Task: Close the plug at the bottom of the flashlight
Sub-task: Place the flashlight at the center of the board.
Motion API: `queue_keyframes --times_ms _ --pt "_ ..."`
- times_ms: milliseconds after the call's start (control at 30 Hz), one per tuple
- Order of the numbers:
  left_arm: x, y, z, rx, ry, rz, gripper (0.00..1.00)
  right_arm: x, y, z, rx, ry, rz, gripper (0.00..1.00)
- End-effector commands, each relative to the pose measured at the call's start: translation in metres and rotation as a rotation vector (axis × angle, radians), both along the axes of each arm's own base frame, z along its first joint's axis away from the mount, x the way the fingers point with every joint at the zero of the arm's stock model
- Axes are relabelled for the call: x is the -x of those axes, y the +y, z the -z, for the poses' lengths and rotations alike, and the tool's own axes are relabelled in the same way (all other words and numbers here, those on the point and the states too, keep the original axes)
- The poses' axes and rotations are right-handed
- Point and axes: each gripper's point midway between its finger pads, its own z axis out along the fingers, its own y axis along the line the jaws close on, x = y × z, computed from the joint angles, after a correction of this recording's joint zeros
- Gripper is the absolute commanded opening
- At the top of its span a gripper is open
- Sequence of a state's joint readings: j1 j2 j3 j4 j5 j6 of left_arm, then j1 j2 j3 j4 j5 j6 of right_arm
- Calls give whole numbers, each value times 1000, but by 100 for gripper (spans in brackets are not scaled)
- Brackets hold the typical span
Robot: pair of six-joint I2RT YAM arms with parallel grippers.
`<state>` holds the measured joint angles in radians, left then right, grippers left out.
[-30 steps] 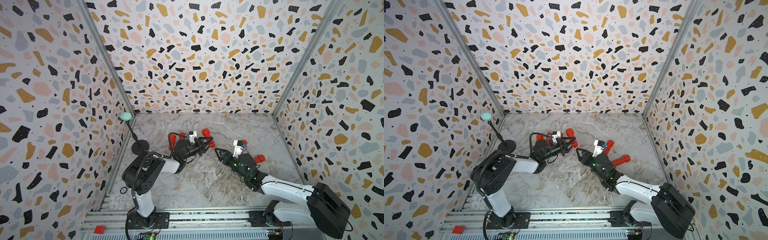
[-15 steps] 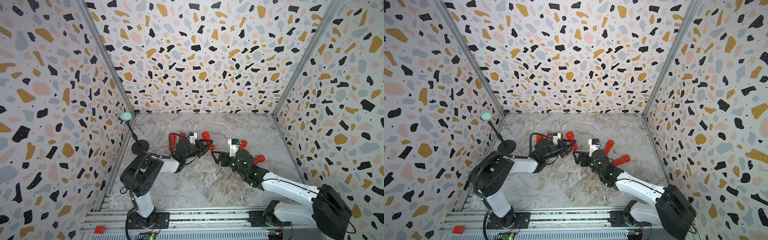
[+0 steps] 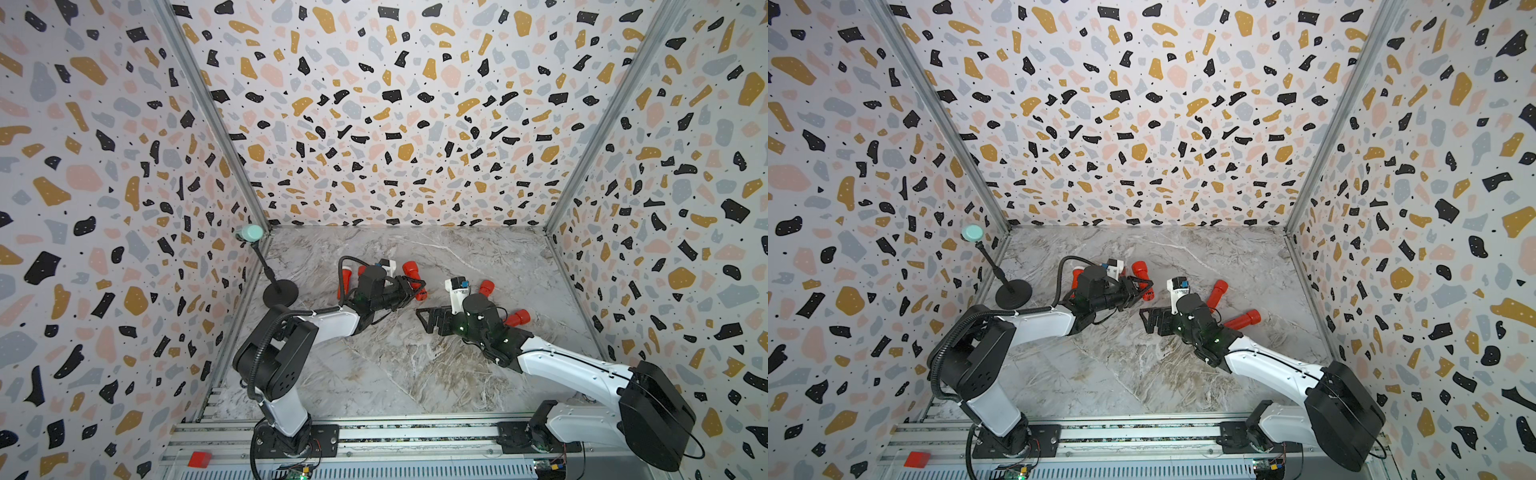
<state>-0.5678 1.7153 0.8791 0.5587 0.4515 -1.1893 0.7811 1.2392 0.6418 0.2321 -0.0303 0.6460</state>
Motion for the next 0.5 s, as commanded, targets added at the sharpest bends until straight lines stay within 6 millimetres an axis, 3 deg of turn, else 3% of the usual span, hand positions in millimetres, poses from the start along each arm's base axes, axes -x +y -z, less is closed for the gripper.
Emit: queue_keyframes --times_ms 0,467 --pt "-6 4 -8 -98 -75 5 0 0 2 -5 48 -36 -31 99" --pt "-11 10 18 -437 -87 32 0 -3 7 13 252 -147 -108 99"
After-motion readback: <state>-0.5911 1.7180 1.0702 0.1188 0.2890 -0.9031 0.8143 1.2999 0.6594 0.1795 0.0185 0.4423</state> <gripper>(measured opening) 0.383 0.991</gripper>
